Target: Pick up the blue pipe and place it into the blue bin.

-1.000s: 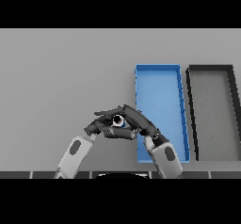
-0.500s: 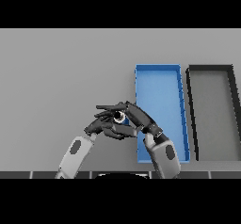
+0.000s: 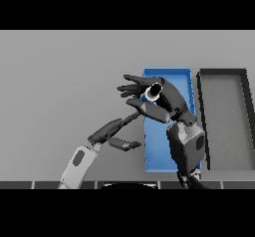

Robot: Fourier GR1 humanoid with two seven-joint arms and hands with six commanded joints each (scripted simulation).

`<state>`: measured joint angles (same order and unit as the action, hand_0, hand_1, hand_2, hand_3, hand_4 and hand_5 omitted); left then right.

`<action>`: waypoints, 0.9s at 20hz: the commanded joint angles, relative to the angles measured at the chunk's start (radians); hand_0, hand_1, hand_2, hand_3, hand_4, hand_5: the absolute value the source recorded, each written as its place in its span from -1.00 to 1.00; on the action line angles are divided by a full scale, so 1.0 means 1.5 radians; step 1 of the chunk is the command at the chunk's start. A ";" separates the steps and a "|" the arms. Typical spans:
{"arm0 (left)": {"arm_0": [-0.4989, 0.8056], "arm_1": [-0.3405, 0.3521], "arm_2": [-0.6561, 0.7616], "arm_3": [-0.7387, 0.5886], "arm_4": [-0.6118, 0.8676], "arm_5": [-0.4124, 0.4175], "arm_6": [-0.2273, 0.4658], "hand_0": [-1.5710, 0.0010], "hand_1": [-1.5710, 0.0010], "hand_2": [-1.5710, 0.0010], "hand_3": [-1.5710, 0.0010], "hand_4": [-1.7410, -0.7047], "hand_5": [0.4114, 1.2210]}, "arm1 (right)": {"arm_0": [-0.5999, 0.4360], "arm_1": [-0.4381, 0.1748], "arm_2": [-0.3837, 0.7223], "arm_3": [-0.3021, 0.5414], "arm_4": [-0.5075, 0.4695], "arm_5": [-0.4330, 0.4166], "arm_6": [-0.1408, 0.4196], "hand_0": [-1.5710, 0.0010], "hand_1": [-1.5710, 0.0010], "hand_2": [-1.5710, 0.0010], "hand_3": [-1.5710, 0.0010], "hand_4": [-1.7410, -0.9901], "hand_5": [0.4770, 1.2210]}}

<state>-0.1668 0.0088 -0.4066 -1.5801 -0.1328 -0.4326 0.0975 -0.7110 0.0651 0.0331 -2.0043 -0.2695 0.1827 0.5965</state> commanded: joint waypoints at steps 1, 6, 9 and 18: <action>-0.005 0.000 0.002 0.000 -0.001 0.002 0.002 1.00 1.00 1.00 1.00 0.53 -0.85 | -0.027 -0.016 -0.025 0.006 -0.001 -0.022 0.005 -1.00 -1.00 -1.00 -1.00 -0.35 1.00; 0.014 0.007 0.000 -0.023 0.001 0.003 0.003 1.00 1.00 1.00 1.00 0.53 -0.86 | -0.040 -0.105 -0.110 0.039 0.030 -0.040 0.009 -1.00 -1.00 -1.00 -1.00 -0.35 1.00; 0.005 0.004 0.005 -0.017 0.002 0.008 0.017 1.00 1.00 1.00 1.00 0.53 -0.84 | 0.015 -0.132 -0.143 0.056 0.048 -0.050 0.009 -1.00 -1.00 -1.00 -1.00 -0.35 1.00; 0.008 0.010 0.004 -0.015 -0.010 0.015 -0.005 1.00 1.00 1.00 1.00 0.56 -0.88 | 0.241 -0.201 -0.096 0.081 0.066 -0.126 0.009 -1.00 -1.00 -1.00 -1.00 -0.36 1.00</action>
<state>-0.1549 0.0229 -0.4007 -1.6027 -0.1477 -0.4099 0.0901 -0.3487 -0.2366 -0.1107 -1.8816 -0.1692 -0.0046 0.6096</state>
